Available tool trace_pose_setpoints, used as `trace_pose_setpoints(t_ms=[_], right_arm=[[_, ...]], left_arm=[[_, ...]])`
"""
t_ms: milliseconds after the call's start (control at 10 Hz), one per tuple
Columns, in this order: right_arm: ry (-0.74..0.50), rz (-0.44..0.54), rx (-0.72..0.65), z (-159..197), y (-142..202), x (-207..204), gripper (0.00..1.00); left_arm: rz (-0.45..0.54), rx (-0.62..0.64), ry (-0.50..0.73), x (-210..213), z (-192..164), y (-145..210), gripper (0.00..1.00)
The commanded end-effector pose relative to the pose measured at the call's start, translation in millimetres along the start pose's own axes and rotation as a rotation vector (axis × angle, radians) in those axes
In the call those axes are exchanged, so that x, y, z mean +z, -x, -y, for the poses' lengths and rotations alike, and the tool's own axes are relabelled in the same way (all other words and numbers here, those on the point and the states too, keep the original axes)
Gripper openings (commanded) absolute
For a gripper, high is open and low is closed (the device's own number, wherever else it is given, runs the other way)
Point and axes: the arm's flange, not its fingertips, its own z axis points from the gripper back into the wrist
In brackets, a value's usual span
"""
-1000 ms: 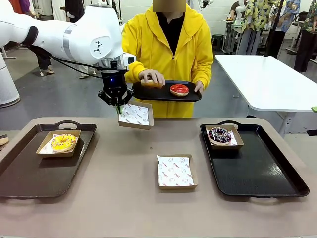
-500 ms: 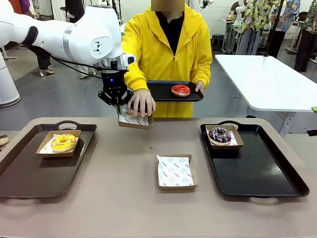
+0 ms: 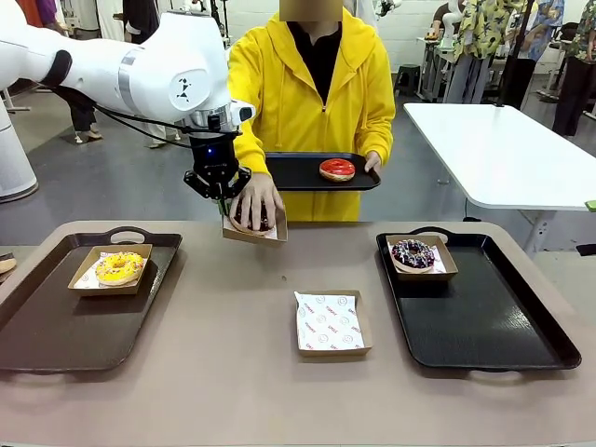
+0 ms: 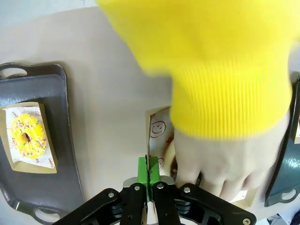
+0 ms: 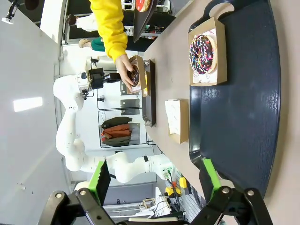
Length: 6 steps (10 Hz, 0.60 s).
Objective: Individually package the donuts and arrange them on the tray.
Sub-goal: Place the picked Paper togo box on the Handle tray while simultaneously picking up another Paper togo box from the table with the other hand.
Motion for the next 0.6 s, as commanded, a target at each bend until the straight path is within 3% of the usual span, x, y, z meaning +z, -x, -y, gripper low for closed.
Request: trace_pose_setpoints(t_ms=[0,500], right_arm=[[-0.001,0.001,-0.014,0.2,0.4,0.0,1.0],[-0.001,0.001,-0.014,0.2,0.4,0.0,1.0]], left_arm=[[0.004,0.01,0.004,0.5,0.2,2.3,0.0],[0.004,0.01,0.004,0.5,0.2,2.3,0.0]])
